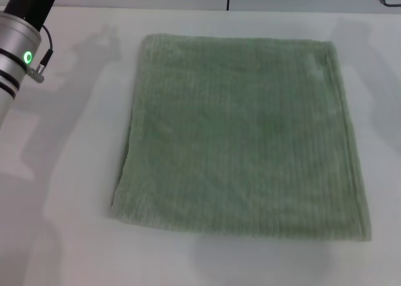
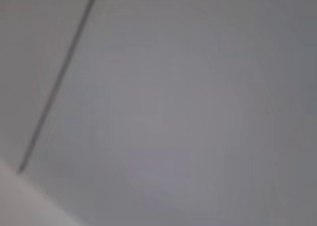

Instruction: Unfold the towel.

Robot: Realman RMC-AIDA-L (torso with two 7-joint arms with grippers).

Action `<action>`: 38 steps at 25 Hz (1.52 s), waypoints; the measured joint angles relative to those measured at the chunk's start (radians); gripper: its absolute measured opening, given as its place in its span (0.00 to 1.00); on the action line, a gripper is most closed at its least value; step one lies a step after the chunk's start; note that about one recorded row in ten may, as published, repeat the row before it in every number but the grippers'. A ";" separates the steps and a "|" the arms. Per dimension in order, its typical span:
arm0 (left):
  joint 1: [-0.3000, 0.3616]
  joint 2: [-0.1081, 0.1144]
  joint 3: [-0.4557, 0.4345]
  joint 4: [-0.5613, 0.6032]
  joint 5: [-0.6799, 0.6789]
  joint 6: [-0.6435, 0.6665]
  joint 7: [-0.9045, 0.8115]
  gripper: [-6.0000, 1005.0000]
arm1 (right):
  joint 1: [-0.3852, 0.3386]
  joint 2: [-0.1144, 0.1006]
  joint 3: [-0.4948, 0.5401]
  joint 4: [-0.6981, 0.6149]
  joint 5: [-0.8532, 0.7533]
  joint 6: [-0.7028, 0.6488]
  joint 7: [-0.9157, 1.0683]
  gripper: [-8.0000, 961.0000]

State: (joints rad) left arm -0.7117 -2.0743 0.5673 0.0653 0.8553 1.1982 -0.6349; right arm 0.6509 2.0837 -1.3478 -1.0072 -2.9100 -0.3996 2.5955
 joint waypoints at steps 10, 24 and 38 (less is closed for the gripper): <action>-0.040 -0.002 -0.014 -0.009 -0.001 -0.089 0.053 0.17 | -0.179 -0.001 -0.222 0.329 0.219 0.922 0.068 0.15; -0.059 -0.004 -0.014 -0.054 0.002 -0.139 0.122 0.44 | -0.232 -0.007 -0.306 0.549 0.349 1.252 0.356 0.17; -0.056 -0.004 -0.062 -0.083 -0.001 -0.181 0.173 0.76 | -0.149 -0.038 -0.276 0.632 0.404 1.259 0.359 0.63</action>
State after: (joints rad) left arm -0.7680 -2.0785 0.5055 -0.0175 0.8543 1.0173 -0.4618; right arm 0.5017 2.0454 -1.6234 -0.3753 -2.5064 0.8591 2.9545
